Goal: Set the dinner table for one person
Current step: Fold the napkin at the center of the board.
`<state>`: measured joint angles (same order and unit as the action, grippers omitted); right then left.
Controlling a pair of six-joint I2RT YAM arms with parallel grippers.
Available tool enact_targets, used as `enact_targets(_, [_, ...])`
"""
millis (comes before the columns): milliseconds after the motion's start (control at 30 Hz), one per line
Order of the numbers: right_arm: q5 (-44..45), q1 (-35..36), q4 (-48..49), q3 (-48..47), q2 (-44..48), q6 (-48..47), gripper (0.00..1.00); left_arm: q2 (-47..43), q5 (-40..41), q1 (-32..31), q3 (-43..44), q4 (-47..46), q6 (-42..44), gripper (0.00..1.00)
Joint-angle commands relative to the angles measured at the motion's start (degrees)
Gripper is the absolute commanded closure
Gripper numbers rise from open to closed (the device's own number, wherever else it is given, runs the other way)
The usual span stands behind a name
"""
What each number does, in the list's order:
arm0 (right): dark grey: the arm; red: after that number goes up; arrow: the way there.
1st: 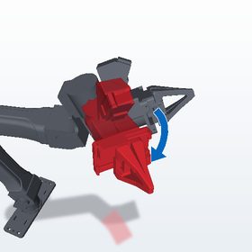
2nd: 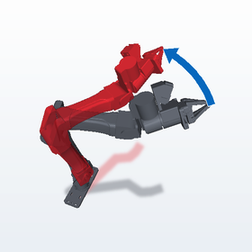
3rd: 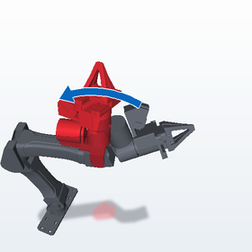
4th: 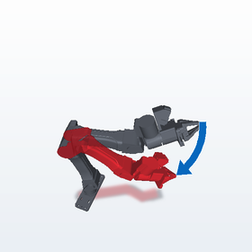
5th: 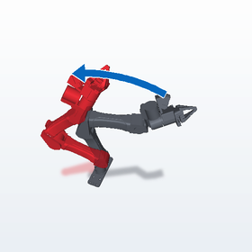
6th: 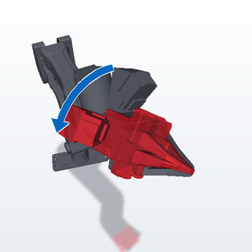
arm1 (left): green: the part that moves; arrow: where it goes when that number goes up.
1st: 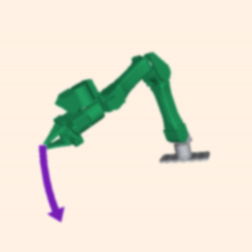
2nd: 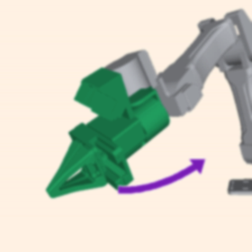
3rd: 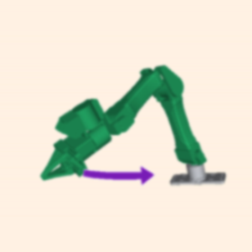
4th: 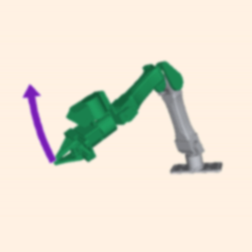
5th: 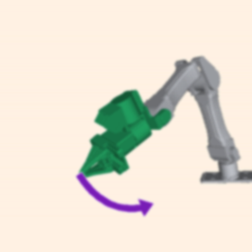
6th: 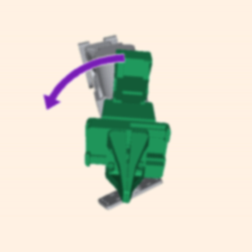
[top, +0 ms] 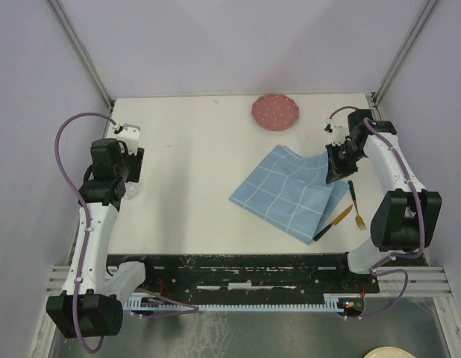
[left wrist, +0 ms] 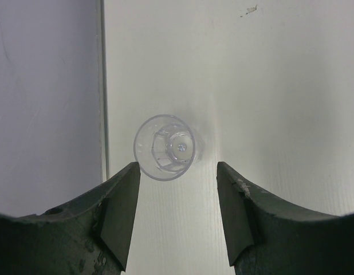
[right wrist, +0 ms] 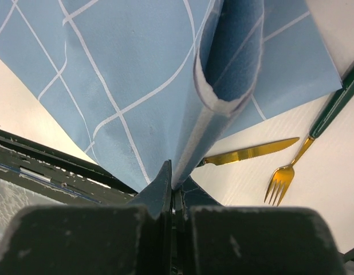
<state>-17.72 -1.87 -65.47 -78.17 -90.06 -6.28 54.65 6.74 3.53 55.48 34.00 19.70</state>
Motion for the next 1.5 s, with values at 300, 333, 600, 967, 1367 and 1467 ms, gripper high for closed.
enact_targets(300, [2.0,-0.5,-0.1,-5.4,-8.9,-1.2,0.98,0.9,-1.4,0.2,0.8,-3.2,-0.1,0.37])
enact_targets(333, [2.4,-0.9,0.0,-5.9,-8.9,-0.9,0.98,0.9,-1.3,0.1,0.7,-3.3,-0.1,0.37])
enact_targets(600, [5.4,-4.1,-0.3,-8.0,-11.6,-1.4,0.98,1.1,-1.3,0.2,0.2,-3.7,0.0,0.37])
enact_targets(967, [8.5,-6.0,-1.0,-7.7,-15.2,-1.9,0.98,1.9,-1.6,0.2,0.8,-4.2,0.2,0.38])
enact_targets(1367, [7.7,-10.9,-2.7,-9.5,-11.4,-3.2,0.98,0.7,-1.5,0.1,-0.6,-4.3,0.0,0.38])
enact_targets(1467, [7.6,-10.9,-4.7,-9.1,-13.1,-5.1,0.98,0.8,-1.9,0.2,-0.7,-4.4,-0.3,0.38])
